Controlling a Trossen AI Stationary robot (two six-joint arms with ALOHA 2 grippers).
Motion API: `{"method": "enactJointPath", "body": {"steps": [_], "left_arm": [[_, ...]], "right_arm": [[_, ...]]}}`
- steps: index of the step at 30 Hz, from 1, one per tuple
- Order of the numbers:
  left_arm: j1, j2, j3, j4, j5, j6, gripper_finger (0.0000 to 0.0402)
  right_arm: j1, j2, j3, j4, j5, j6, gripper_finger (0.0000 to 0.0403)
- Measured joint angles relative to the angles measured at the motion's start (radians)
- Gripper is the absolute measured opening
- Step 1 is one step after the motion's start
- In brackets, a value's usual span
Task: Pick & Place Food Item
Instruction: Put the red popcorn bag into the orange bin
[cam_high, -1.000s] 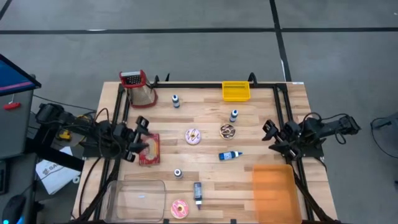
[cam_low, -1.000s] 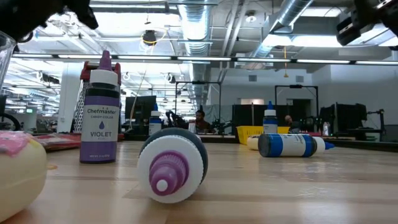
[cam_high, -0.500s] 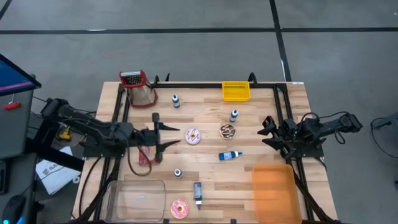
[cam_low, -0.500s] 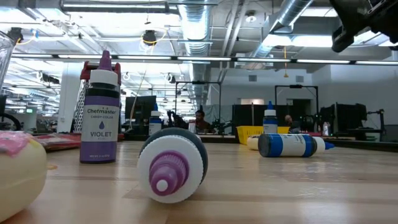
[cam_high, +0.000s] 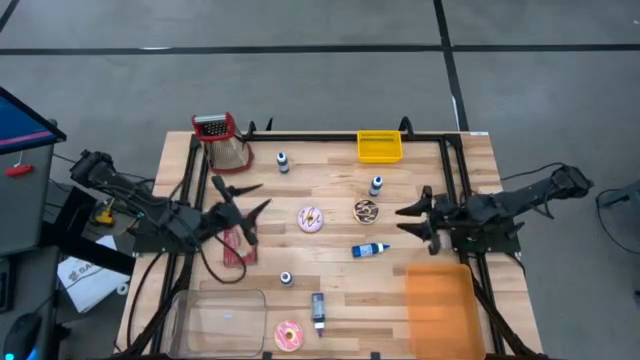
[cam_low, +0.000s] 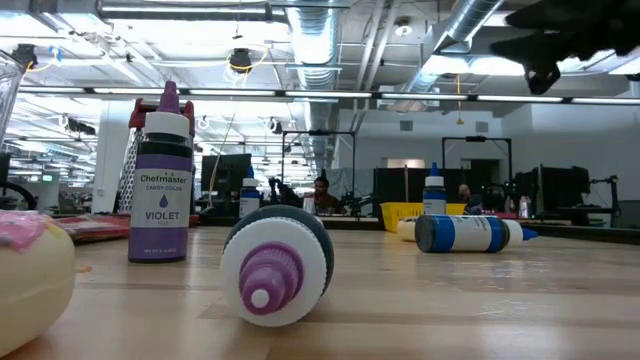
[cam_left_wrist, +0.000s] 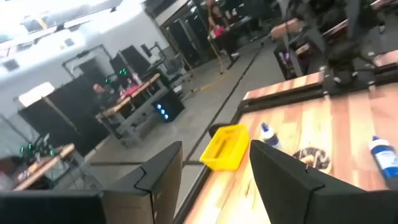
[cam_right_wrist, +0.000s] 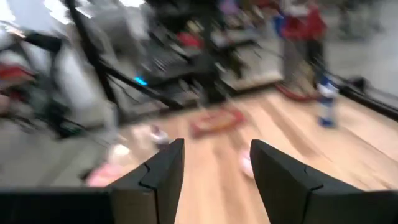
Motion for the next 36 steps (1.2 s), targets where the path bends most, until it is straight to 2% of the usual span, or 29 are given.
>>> {"method": "enactJointPath", "body": {"steps": [5, 10, 13, 16, 21, 26, 30, 32, 36], "left_arm": [[0.030, -0.104, -0.096, 0.002, 0.001, -0.051, 0.0184], [0.028, -0.171, -0.161, 0.000, 0.003, -0.102, 0.0184], [0.016, -0.185, -0.175, 0.002, 0.035, -0.114, 0.0184], [0.002, -0.184, -0.178, 0.001, 0.078, -0.114, 0.0184], [-0.026, -0.188, -0.178, 0.001, 0.154, -0.114, 0.0184], [-0.066, -0.214, -0.178, -0.001, 0.168, -0.110, 0.0184], [-0.114, -0.235, -0.178, -0.001, 0.166, -0.109, 0.0184], [-0.134, -0.244, -0.178, -0.005, 0.150, -0.108, 0.0184], [-0.158, -0.248, -0.178, -0.028, 0.061, -0.127, 0.0184]], "right_arm": [[-0.021, 0.282, 0.279, -0.383, 0.122, 0.069, 0.0177], [-0.072, 0.522, 0.543, -0.834, 0.206, 0.226, 0.0177], [-0.113, 0.620, 0.614, -0.944, 0.187, 0.249, 0.0177], [-0.156, 0.687, 0.612, -0.985, 0.095, 0.239, 0.0177], [-0.190, 0.729, 0.558, -0.939, 0.020, 0.263, 0.0177], [-0.207, 0.681, 0.434, -0.724, -0.012, 0.277, 0.0177], [-0.227, 0.617, 0.332, -0.523, -0.144, 0.296, 0.0177], [-0.226, 0.592, 0.300, -0.461, -0.188, 0.311, 0.0177], [-0.183, 0.573, 0.285, -0.391, -0.202, 0.302, 0.0177]]}}
